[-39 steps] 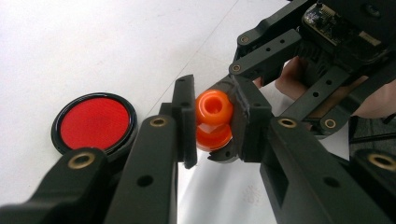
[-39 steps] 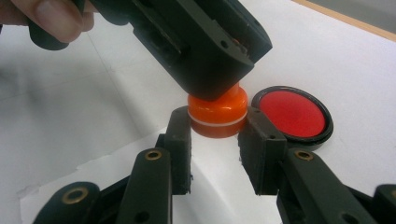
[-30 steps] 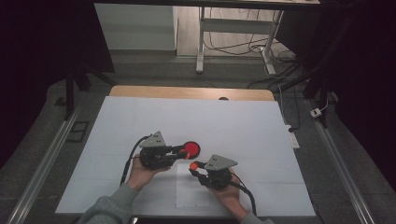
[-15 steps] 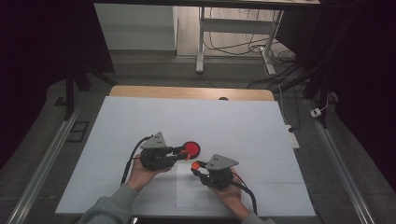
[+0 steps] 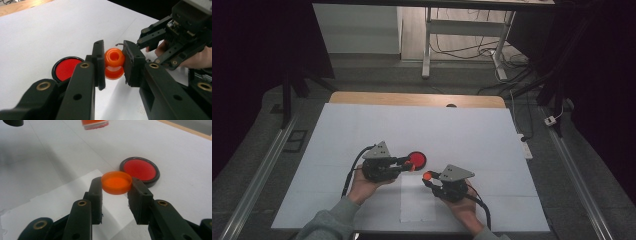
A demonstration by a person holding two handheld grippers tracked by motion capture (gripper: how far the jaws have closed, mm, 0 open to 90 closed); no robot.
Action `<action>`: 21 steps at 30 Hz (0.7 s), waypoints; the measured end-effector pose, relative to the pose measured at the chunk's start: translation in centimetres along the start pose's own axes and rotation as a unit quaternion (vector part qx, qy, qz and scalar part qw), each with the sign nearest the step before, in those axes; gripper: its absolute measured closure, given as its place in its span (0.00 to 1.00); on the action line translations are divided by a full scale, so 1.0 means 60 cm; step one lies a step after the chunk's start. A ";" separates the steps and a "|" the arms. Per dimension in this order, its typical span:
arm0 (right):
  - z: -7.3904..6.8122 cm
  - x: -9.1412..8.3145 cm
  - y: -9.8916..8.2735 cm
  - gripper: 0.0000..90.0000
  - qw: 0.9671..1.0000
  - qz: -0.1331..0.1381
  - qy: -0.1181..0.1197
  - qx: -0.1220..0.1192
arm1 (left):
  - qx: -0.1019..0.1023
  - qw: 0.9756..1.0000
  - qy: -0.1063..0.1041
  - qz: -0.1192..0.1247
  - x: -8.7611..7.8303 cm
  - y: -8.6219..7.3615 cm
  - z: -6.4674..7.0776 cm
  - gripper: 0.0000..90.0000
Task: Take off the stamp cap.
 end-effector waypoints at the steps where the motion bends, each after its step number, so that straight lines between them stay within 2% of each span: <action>1: 0.001 -0.003 -0.001 0.72 1.000 -0.001 -0.003 0.001 | 0.001 1.000 0.000 0.000 0.000 0.000 0.000 0.81; 12: 0.010 -0.035 -0.013 0.72 1.000 0.003 -0.006 0.012 | 0.003 1.000 0.002 -0.006 0.002 -0.002 -0.003 0.81; 15: 0.015 -0.048 -0.017 0.72 1.000 0.009 -0.009 0.024 | 0.004 1.000 0.002 -0.008 0.003 -0.003 -0.002 0.81; 21: 0.017 -0.070 -0.033 0.72 0.999 0.004 -0.019 0.038 | 0.009 1.000 0.002 -0.013 0.005 -0.004 -0.002 0.81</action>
Point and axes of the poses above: each handheld gripper's, and its own axes: x roughly forward along the jaws, y roughly out of its top, z roughly to its right, the point moved 4 cm from there along x, roughly forward along the jaws, and after that the axes turned 14 degrees about y, right-handed, at the moved point
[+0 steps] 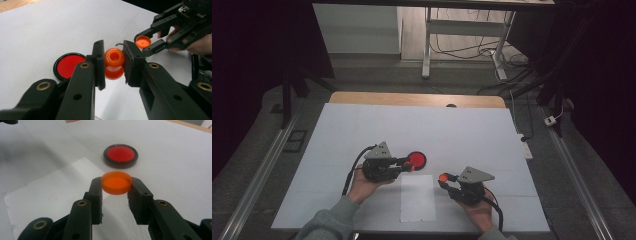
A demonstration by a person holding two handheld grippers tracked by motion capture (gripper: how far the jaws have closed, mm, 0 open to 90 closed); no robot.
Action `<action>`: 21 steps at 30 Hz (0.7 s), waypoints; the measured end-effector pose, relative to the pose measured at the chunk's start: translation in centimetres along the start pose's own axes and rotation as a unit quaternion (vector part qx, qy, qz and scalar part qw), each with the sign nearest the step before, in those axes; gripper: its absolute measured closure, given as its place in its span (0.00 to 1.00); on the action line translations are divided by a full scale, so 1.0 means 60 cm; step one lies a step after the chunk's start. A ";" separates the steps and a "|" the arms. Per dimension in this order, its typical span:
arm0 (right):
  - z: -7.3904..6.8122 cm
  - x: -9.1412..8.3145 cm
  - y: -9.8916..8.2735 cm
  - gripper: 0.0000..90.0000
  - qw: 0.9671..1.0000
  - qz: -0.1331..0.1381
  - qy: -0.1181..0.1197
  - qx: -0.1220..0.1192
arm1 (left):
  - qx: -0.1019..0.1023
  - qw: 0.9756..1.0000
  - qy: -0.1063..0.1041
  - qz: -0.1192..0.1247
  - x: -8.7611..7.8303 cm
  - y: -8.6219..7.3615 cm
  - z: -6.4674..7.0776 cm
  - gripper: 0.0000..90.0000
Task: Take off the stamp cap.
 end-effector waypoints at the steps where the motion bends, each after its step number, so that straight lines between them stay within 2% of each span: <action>1: 0.000 -0.003 -0.002 0.72 1.000 0.004 -0.001 0.002 | 0.000 1.000 0.000 -0.001 0.000 0.000 0.000 0.81; 7: 0.003 -0.034 -0.013 0.72 1.000 0.007 -0.023 0.014 | 0.001 1.000 0.002 0.000 0.000 -0.001 0.000 0.81; 13: 0.006 -0.054 -0.022 0.72 0.999 0.003 -0.036 0.010 | 0.002 1.000 0.005 -0.001 -0.001 -0.001 -0.003 0.81; 15: 0.008 -0.058 -0.021 0.72 0.999 0.011 -0.034 0.013 | 0.001 1.000 0.006 -0.001 -0.001 0.000 -0.004 0.81; 21: 0.012 -0.057 -0.021 0.72 0.999 0.008 -0.034 0.009 | 0.004 1.000 0.011 -0.002 -0.001 0.001 -0.005 0.81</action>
Point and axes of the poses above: each handheld gripper's, and its own axes: x roughly forward along the jaws, y roughly out of its top, z roughly to its right, the point moved 4 cm from there along x, roughly forward along the jaws, and after that the axes turned 14 degrees about y, right-handed, at the moved point
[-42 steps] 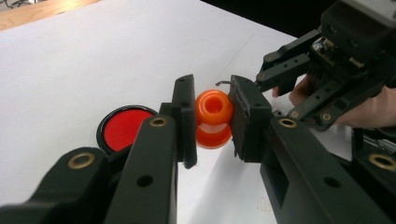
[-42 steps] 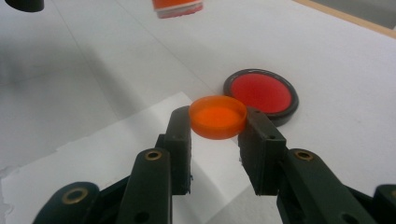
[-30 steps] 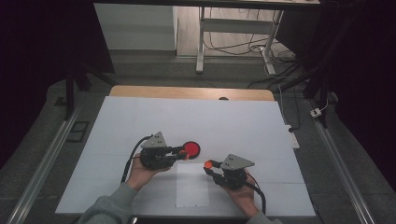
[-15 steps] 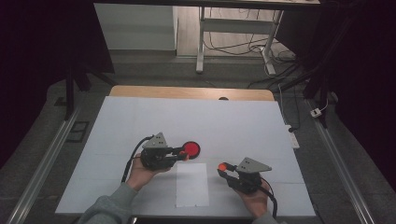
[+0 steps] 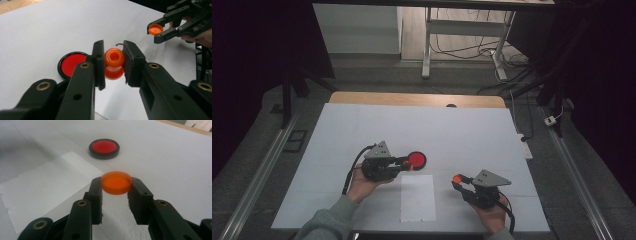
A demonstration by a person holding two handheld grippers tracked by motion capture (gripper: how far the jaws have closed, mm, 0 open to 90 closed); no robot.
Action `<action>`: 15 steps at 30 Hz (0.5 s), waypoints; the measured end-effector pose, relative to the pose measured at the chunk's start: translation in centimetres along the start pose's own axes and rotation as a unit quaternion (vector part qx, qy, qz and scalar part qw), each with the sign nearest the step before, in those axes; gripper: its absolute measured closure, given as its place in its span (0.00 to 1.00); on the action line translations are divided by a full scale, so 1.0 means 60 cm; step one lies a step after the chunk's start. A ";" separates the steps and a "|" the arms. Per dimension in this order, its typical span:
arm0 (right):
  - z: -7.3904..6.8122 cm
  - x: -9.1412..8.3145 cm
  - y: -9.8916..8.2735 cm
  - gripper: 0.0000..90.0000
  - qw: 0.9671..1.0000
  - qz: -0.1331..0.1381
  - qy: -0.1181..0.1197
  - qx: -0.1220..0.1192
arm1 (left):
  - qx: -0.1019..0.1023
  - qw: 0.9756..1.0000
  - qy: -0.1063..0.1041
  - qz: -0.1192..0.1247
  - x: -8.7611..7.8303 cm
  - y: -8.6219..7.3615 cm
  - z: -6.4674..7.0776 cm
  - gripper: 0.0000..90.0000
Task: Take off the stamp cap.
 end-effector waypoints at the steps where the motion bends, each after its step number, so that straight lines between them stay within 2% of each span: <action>1: 0.000 0.000 0.000 0.72 1.000 -0.003 -0.001 0.000 | 0.002 1.000 0.001 0.000 -0.001 0.001 -0.001 0.81; 15: 0.003 -0.004 -0.004 0.72 1.000 0.002 -0.003 0.004 | 0.007 1.000 0.012 0.007 0.001 0.016 -0.011 0.81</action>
Point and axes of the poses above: each handheld gripper's, and its own axes: x roughly forward along the jaws, y roughly out of its top, z roughly to its right, the point moved 4 cm from there along x, roughly forward along the jaws, and after that the axes turned 14 degrees about y, right-handed, at the moved point
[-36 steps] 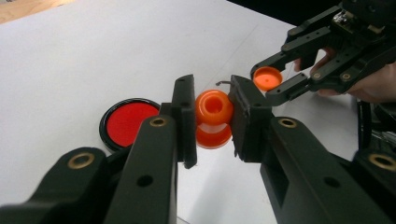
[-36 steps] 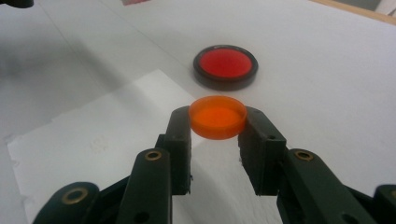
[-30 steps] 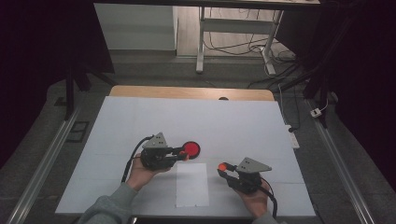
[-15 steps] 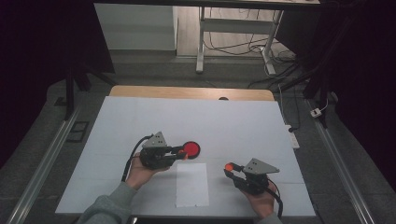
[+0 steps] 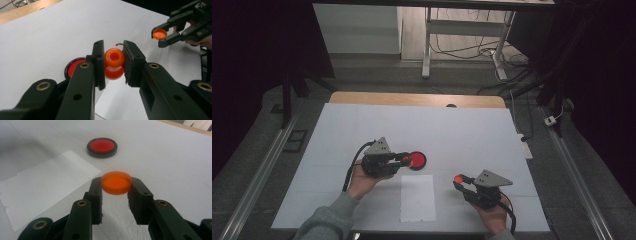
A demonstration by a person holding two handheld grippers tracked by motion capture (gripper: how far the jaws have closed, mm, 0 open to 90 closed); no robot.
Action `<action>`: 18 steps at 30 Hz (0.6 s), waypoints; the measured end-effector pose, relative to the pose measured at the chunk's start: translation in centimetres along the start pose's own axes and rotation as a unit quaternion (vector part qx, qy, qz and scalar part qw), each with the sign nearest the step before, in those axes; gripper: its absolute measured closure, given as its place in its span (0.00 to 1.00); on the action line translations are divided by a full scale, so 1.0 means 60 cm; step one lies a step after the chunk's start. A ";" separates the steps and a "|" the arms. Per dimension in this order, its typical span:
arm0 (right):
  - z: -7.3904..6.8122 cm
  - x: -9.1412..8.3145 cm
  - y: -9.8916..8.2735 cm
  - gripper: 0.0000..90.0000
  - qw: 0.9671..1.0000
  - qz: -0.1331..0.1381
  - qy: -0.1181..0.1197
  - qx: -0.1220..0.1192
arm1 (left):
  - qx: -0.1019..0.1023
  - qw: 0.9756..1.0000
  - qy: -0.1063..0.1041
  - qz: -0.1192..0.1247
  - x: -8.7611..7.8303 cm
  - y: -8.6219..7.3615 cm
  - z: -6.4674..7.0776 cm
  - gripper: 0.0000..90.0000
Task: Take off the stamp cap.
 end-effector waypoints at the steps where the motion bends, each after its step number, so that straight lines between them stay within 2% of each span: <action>1: 0.000 0.000 -0.001 0.72 1.000 -0.001 0.000 0.001 | 0.000 1.000 0.001 -0.001 0.001 0.001 -0.001 0.81; 12: 0.001 0.004 -0.003 0.72 1.000 -0.006 0.000 0.000 | 0.002 1.000 0.012 -0.004 0.012 0.011 -0.014 0.81; 18: 0.005 -0.002 -0.001 0.72 1.000 -0.001 -0.006 0.001 | 0.000 1.000 0.008 -0.002 0.023 0.027 -0.019 0.81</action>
Point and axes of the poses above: each handheld gripper's, and its own axes: x roughly forward along the jaws, y roughly out of its top, z roughly to its right, the point moved 4 cm from there along x, roughly forward along the jaws, and after that the axes turned 14 degrees about y, right-handed, at the moved point
